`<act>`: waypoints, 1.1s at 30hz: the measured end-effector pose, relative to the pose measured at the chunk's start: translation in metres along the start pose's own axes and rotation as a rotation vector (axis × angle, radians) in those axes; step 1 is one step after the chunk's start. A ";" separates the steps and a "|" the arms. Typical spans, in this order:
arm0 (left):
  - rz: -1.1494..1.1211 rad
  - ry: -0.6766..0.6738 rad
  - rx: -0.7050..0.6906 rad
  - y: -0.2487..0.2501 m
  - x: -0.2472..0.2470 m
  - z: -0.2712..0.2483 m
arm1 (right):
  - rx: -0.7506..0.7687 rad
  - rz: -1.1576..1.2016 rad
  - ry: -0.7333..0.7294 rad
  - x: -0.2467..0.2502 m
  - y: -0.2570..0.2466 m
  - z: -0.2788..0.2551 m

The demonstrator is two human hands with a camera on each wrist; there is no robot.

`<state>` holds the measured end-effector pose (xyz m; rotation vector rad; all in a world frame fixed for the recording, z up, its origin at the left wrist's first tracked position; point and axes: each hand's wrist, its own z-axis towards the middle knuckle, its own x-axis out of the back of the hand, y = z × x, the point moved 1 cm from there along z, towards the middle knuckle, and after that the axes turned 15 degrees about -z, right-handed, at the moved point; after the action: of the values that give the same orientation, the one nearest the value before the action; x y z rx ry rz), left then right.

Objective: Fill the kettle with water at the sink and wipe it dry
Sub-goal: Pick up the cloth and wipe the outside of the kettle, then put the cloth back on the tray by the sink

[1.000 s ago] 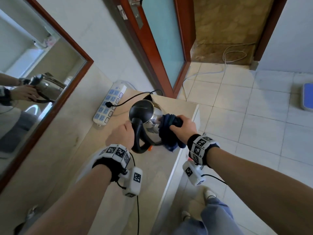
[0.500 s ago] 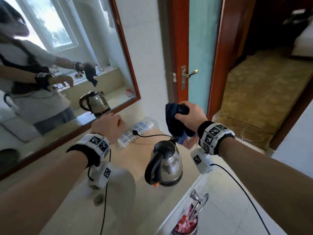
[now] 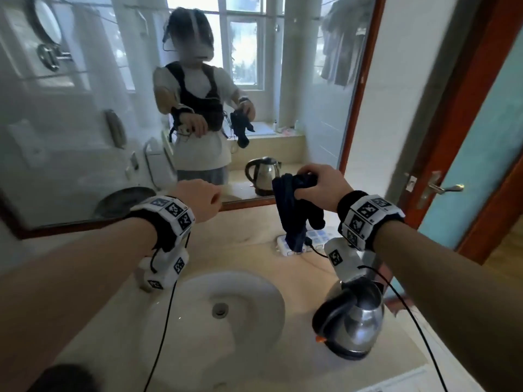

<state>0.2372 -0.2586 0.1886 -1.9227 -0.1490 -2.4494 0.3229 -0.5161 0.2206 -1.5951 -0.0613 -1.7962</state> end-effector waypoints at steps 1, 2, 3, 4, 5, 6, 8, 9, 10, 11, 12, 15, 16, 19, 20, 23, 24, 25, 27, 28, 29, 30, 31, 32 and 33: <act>0.006 0.002 0.042 -0.017 0.004 -0.013 | 0.039 0.001 -0.022 -0.009 -0.020 0.005; 0.011 -0.003 0.080 -0.034 0.008 -0.024 | 0.073 0.004 -0.039 -0.019 -0.039 0.010; 0.017 -0.014 0.119 -0.052 0.011 -0.035 | 0.106 0.011 -0.058 -0.029 -0.057 0.015; 0.013 -0.026 0.160 -0.069 0.016 -0.048 | 0.147 0.013 -0.080 -0.041 -0.076 0.019; 0.002 -0.041 0.199 -0.086 0.018 -0.061 | 0.185 0.015 -0.103 -0.053 -0.095 0.023; -0.005 -0.054 0.232 -0.101 0.021 -0.073 | 0.218 0.016 -0.122 -0.066 -0.112 0.025; 0.014 -0.080 0.299 -0.128 0.026 -0.100 | 0.271 0.024 -0.158 -0.089 -0.146 0.028; 0.026 -0.086 0.329 -0.141 0.027 -0.113 | 0.295 0.029 -0.173 -0.101 -0.162 0.027; 0.026 -0.096 0.364 -0.154 0.029 -0.126 | 0.324 0.031 -0.189 -0.112 -0.178 0.026; 0.021 -0.103 0.398 -0.167 0.030 -0.141 | 0.356 0.026 -0.211 -0.124 -0.194 0.024; 0.023 -0.115 0.431 -0.178 0.032 -0.153 | 0.389 0.018 -0.233 -0.134 -0.209 0.021; 0.009 -0.101 0.511 -0.205 0.039 -0.187 | 0.478 0.015 -0.290 -0.164 -0.251 0.013; 0.016 -0.094 0.537 -0.212 0.041 -0.198 | 0.505 0.019 -0.299 -0.173 -0.264 0.011; 0.033 -0.085 0.633 -0.240 0.046 -0.242 | 0.588 0.025 -0.344 -0.199 -0.309 0.000; 0.036 -0.093 0.665 -0.248 0.047 -0.256 | 0.613 0.034 -0.359 -0.206 -0.322 -0.004; -0.002 -0.121 0.748 -0.271 0.046 -0.296 | 0.666 0.069 -0.426 -0.231 -0.357 -0.016; -0.020 -0.127 0.762 -0.275 0.045 -0.307 | 0.686 0.068 -0.445 -0.239 -0.367 -0.020; -0.034 -0.126 0.766 -0.279 0.043 -0.318 | 0.702 0.069 -0.468 -0.248 -0.376 -0.024; -0.064 -0.116 0.784 -0.284 0.037 -0.336 | 0.737 0.069 -0.522 -0.266 -0.392 -0.035; -0.082 -0.112 0.798 -0.286 0.034 -0.343 | 0.753 0.070 -0.551 -0.277 -0.399 -0.041; -0.098 -0.110 0.812 -0.288 0.028 -0.351 | 0.767 0.065 -0.576 -0.290 -0.404 -0.047; -0.110 -0.113 0.823 -0.289 0.022 -0.358 | 0.780 0.050 -0.592 -0.304 -0.409 -0.053; -0.122 -0.121 0.833 -0.291 0.013 -0.365 | 0.787 0.029 -0.608 -0.320 -0.412 -0.059; -0.142 -0.134 0.842 -0.291 0.003 -0.372 | 0.794 0.014 -0.632 -0.336 -0.414 -0.067; -0.169 -0.154 0.852 -0.290 -0.009 -0.380 | 0.798 0.007 -0.664 -0.352 -0.415 -0.076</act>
<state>-0.1515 -0.0042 0.0733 -1.7007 -1.1710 -1.8079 0.0279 -0.0798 0.0651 -1.4743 -0.9469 -0.9458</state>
